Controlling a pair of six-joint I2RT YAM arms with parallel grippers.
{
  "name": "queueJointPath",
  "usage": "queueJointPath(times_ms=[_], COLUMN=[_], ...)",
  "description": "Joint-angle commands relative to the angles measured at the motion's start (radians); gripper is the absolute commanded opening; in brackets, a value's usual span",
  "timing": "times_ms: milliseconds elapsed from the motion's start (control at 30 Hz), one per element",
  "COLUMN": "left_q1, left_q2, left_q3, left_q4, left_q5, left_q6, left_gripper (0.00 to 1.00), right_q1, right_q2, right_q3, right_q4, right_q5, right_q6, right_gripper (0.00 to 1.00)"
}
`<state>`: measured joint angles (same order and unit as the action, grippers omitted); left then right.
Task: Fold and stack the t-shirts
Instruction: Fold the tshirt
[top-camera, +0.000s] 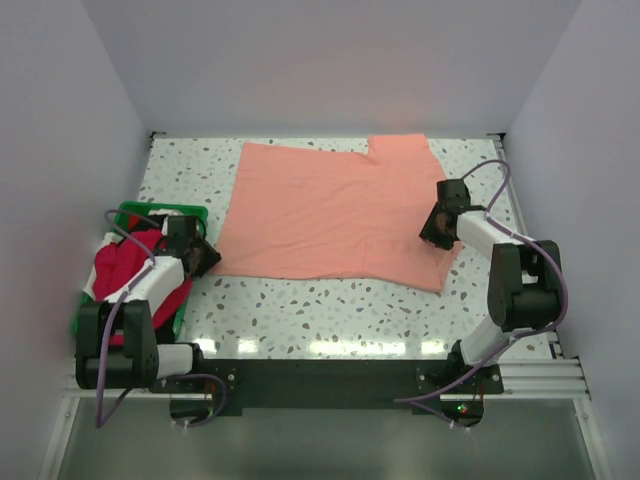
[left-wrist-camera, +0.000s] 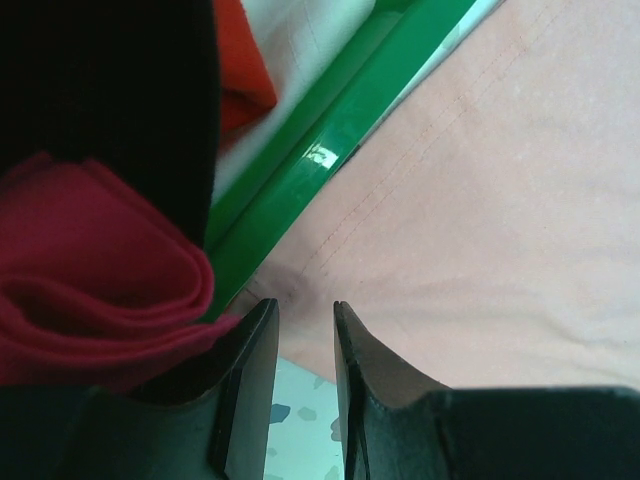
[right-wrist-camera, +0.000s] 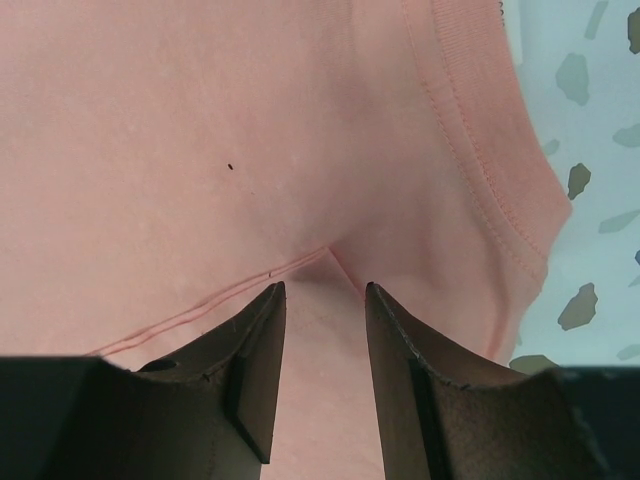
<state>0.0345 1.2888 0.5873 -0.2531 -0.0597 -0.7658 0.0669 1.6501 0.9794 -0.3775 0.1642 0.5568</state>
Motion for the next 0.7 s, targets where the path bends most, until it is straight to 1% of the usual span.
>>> queueJointPath(times_ms=[0,167,233,267,400,533,667], left_q1=[-0.013,-0.027,-0.057,-0.061,-0.077,-0.082,-0.081], left_q2=[0.041,0.079,0.083,0.081,0.064,0.03,0.012], left_q3=[0.048,0.062,0.065,0.066,0.075,0.072,0.063], left_q4=[0.025,0.018,0.012,0.006,-0.029,-0.07,-0.086], left_q5=[-0.043,-0.071,-0.081,-0.094,-0.138,-0.184,-0.222], left_q6=[-0.001,-0.018,-0.023,-0.026,-0.032,-0.043,-0.046], left_gripper=[0.34,0.34,0.34,0.33,0.33,0.33,0.34], right_q1=[0.005,0.016,0.019,0.02,0.022,0.024,0.024], right_q2=[-0.021,-0.012,-0.015,-0.022,-0.036,-0.035,-0.035], right_q3=[0.01,0.002,-0.001,-0.004,-0.01,-0.013,-0.019], right_q4=[0.038,0.04,0.042,0.042,0.042,0.043,0.049], right_q5=[0.011,-0.008,-0.009,-0.011,-0.02,-0.034,-0.038], right_q6=[-0.001,-0.006,-0.006,-0.008,-0.011,-0.012,-0.009], right_gripper=[0.41,0.4,0.38,0.36,0.33,0.22,0.16])
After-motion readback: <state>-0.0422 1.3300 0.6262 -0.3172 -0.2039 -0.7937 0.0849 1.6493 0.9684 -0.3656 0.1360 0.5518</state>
